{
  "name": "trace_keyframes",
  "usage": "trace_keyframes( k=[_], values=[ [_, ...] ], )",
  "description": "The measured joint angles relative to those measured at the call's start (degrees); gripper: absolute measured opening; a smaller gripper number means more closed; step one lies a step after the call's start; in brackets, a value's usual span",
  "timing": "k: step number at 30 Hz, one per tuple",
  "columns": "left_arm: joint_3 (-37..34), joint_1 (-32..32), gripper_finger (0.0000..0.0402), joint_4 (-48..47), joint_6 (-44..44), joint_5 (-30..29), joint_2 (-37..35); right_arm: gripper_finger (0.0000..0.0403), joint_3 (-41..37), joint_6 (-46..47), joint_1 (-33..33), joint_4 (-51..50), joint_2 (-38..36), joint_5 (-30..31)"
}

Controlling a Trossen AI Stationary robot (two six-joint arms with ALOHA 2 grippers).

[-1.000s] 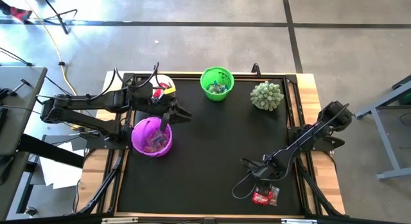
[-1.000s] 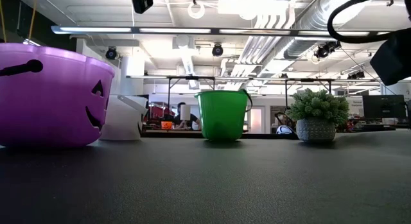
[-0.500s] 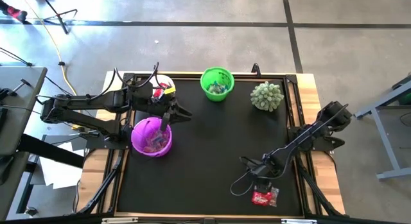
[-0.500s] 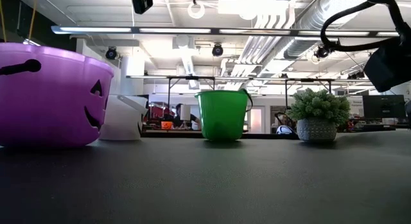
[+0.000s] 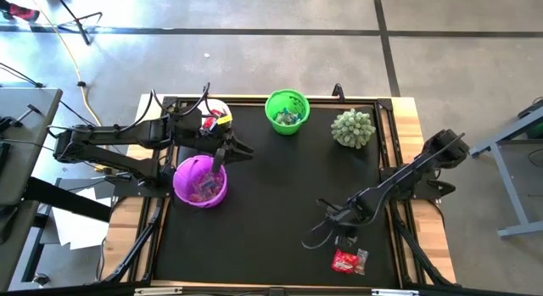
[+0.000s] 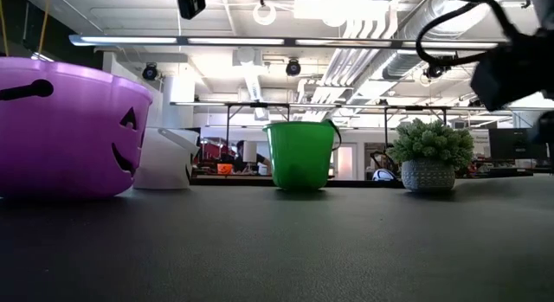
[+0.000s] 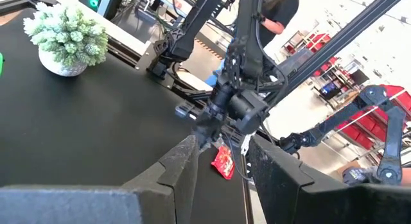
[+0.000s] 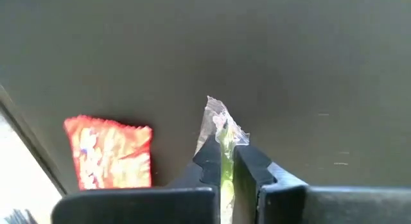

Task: Sort candy
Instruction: Put the green gummy into the violet bucket

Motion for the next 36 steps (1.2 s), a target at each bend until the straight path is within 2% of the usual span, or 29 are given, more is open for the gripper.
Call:
trace_keyframes(
  k=[5, 8, 14, 18, 23, 28, 31, 36],
  values=[
    [0.0, 0.0, 0.0129, -0.1, 1.0, 0.0, 0.0, 0.0007, 0.5, -1.1, -4.4, -5.0, -5.9, 6.5],
    [0.0, 0.0, 0.0129, 0.0, 1.5, -0.4, 0.0, 0.0003, 2.5, -3.0, -8.1, -6.5, -9.5, 13.2],
    [0.0, 0.0, 0.0129, 0.8, 3.1, -4.3, 0.7, 0.0002, 11.6, -11.2, -16.2, -4.0, -14.4, 32.6],
    [0.0, -0.7, 0.0129, 8.4, 5.8, -4.5, 3.0, 0.0001, 20.2, -21.6, -19.8, 3.6, -15.0, 43.4],
    [0.0, -1.8, 0.0129, 20.9, 10.7, -4.8, 6.8, 0.0001, 28.4, -34.9, -22.0, 14.9, -14.6, 46.4],
    [0.0, -2.2, 0.0129, 28.5, 12.4, -5.5, 9.6, 0.0001, 31.7, -42.0, -22.7, 22.8, -14.6, 47.6],
    [0.0, -2.2, 0.0129, 31.9, 12.5, -5.5, 11.1, 0.0001, 31.8, -43.7, -23.4, 25.7, -13.9, 47.6],
    [0.0, -2.2, 0.0129, 32.4, 13.9, -7.5, 12.2, 0.0001, 31.7, -44.3, -23.5, 27.2, -10.9, 47.5]
  ],
)
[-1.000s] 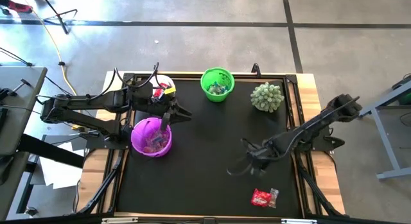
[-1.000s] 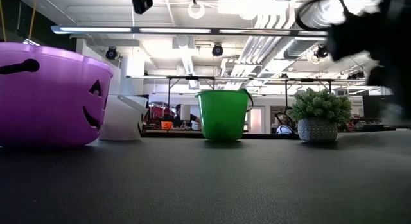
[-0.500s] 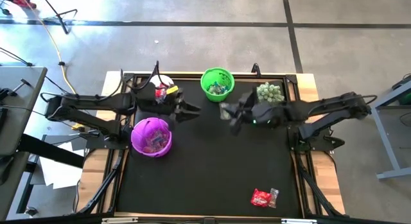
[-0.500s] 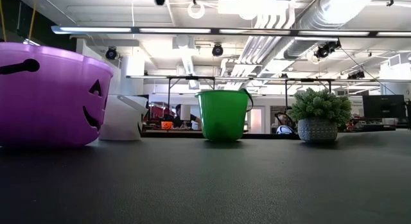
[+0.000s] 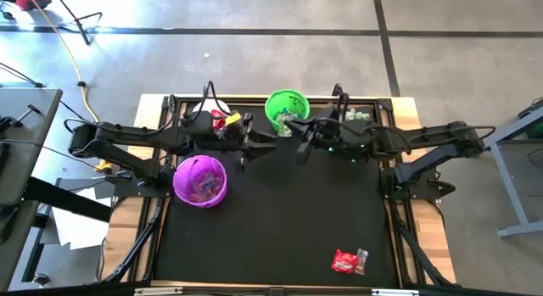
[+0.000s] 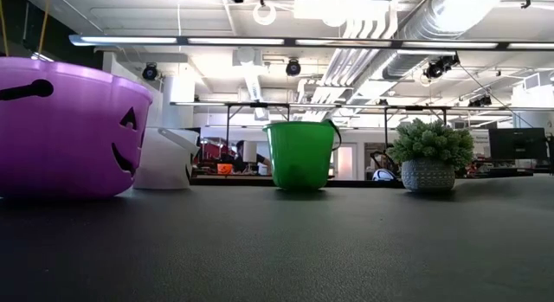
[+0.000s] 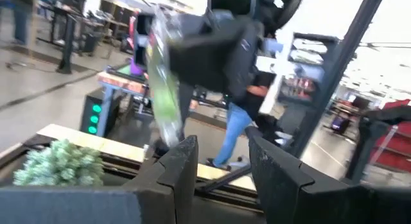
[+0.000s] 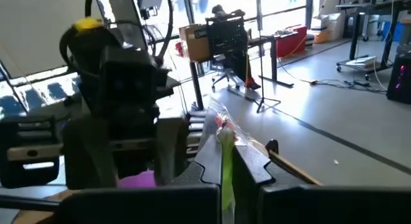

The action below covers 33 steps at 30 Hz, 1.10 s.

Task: Sort candy
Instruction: Put the green gummy into the violet bucket

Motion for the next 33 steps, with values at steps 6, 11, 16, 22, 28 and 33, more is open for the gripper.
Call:
trace_keyframes(
  k=[6, 11, 16, 22, 28, 33],
  values=[
    [0.0, 0.0, 0.0129, 0.3, 1.6, -2.5, 0.0, 0.0001, 0.0, 0.1, 0.0, 4.1, 3.6, -2.2],
    [0.0, 0.0, 0.0129, 0.2, 1.6, -2.3, 0.0, 0.0001, 0.0, 0.0, 0.0, 7.6, 5.4, -4.0],
    [0.0, 0.0, 0.0095, 0.2, 1.6, -1.8, 0.0, 0.0001, 0.0, 0.4, 0.0, 8.6, 5.8, -4.7],
    [0.0, 0.0, 0.0007, 0.1, 1.5, -1.8, 0.0, 0.0001, 0.0, 0.7, 0.2, 9.2, 5.8, -5.0],
    [0.0, -0.1, 0.0001, 0.0, 1.0, -1.8, 0.0, 0.0029, 0.0, 1.6, 0.2, 9.2, 5.7, -5.0],
    [0.0, -0.8, 0.0000, 0.0, 1.0, -1.8, 0.0, 0.0093, 0.0, 2.7, 0.4, 9.2, 5.7, -5.0]
  ],
)
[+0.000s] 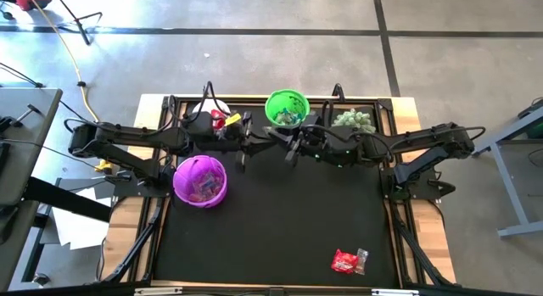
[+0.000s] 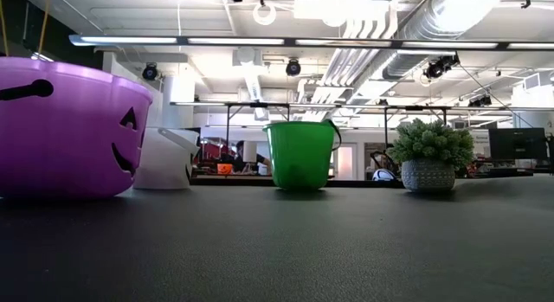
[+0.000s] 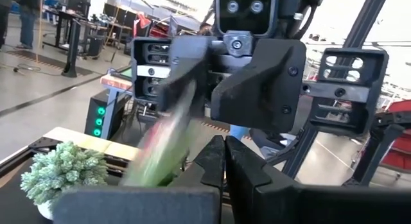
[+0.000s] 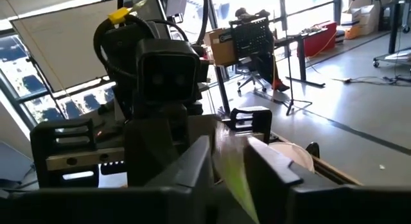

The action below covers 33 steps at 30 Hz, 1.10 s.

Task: Sort candy
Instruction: Put the green gummy into the violet bucket

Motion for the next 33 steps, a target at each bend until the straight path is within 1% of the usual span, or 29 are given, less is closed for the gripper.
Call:
trace_keyframes(
  k=[3, 6, 14, 16, 17, 22, 24, 27, 29, 32, 33],
  values=[
    [0.0, -0.6, 0.0000, 0.0, 0.0, 0.0, 0.0, 0.0124, 0.0, 1.6, 0.2, 0.0, 0.0, 0.0],
    [0.0, -0.9, 0.0000, 0.0, 0.4, 0.1, 0.0, 0.0143, 0.0, 1.9, 0.2, 0.0, 0.0, 0.0],
    [0.0, -1.6, 0.0000, -0.5, 1.6, 0.7, 0.0, 0.0148, 0.0, 2.8, 0.2, -1.2, -0.1, 0.0],
    [0.0, -1.7, 0.0001, -3.2, 1.6, 3.7, -0.4, 0.0148, 0.0, 5.8, 0.2, -5.6, -0.4, 0.0],
    [0.0, -1.9, 0.0002, -5.3, 1.6, 4.8, -0.9, 0.0148, 0.0, 7.5, 0.2, -9.4, -0.5, -0.4],
    [0.0, -3.1, 0.0020, -20.7, 2.9, 5.4, -3.9, 0.0148, 0.0, 19.7, 0.2, -33.6, -1.2, -3.7],
    [0.0, -3.5, 0.0032, -23.5, 2.6, 5.3, -4.5, 0.0149, -0.1, 23.9, 0.2, -43.0, -1.1, -5.4],
    [0.0, -3.6, 0.0055, -23.7, 1.9, 5.2, -5.2, 0.0149, -1.4, 28.2, 0.1, -51.8, -0.4, -7.7],
    [0.0, -3.5, 0.0073, -23.6, 2.0, 5.1, -5.1, 0.0149, -3.1, 30.6, -0.1, -54.1, 0.1, -8.9],
    [0.0, -3.5, 0.0100, -23.7, 2.0, 5.1, -5.1, 0.0149, -7.7, 33.2, -0.2, -51.7, 0.5, -10.7],
    [0.0, -3.5, 0.0109, -23.7, 2.0, 5.1, -5.1, 0.0149, -9.5, 33.9, -0.2, -49.4, 0.8, -10.8]
  ],
)
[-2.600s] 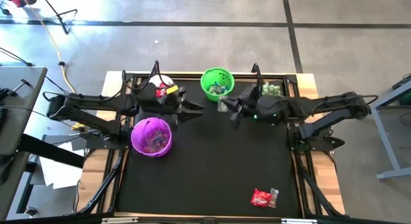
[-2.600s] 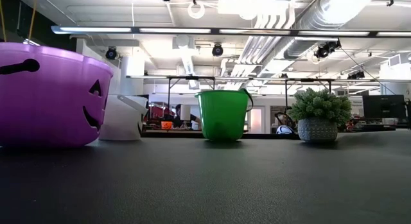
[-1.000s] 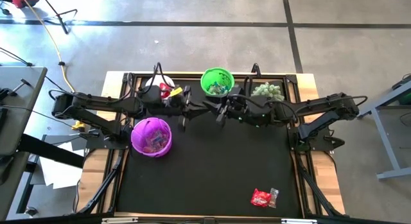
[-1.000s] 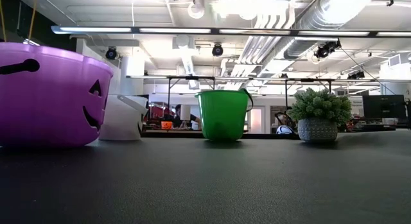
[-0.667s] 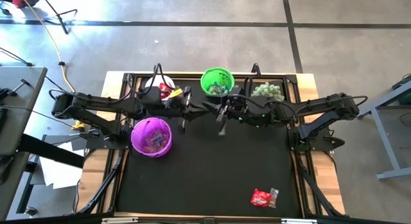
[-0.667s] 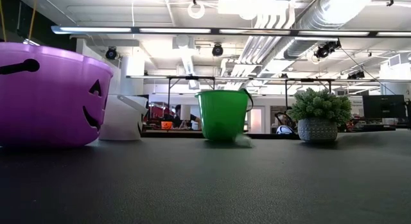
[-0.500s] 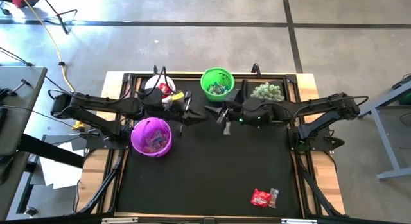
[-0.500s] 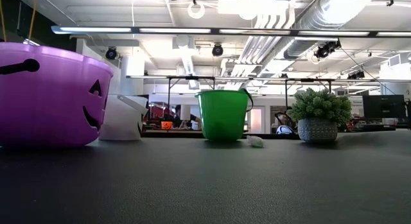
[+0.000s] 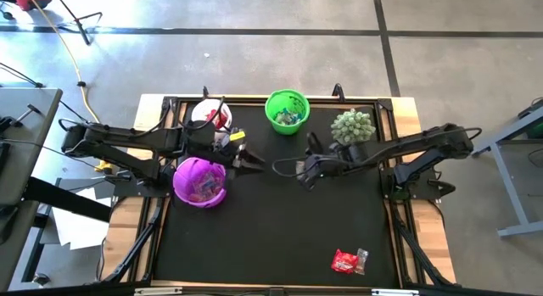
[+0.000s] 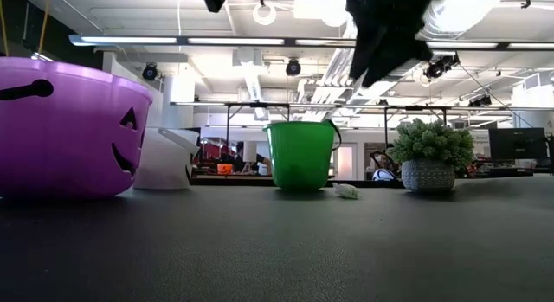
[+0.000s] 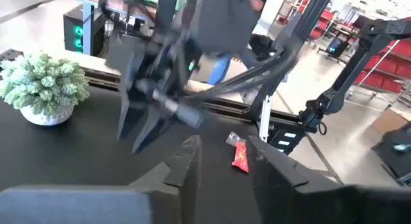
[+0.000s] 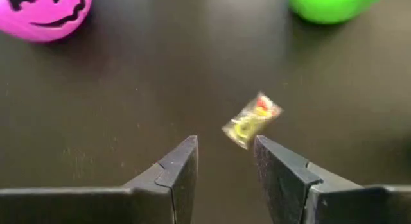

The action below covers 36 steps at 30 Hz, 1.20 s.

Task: Sort candy
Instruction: Put the green gummy into the violet bucket

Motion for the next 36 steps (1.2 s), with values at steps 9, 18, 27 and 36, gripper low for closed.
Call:
trace_keyframes(
  k=[9, 18, 27, 36],
  values=[
    [0.0, 0.1, 0.0173, 0.3, 1.1, 0.0, 0.0, 0.0149, -14.8, 8.0, -2.0, 22.1, 2.4, 0.7],
    [0.0, 0.0, 0.0185, -0.9, -2.0, 2.2, 0.0, 0.0149, -23.1, 15.5, -4.2, 28.6, 3.8, 0.3],
    [0.0, 0.0, 0.0184, -2.1, -2.0, 2.5, 0.0, 0.0173, -25.5, 18.6, -6.9, 34.2, 7.7, -2.6],
    [0.0, 0.2, 0.0184, -3.2, -2.0, 3.6, 0.0, 0.0186, -25.1, 19.5, -9.8, 42.4, 14.4, -5.5]
  ],
)
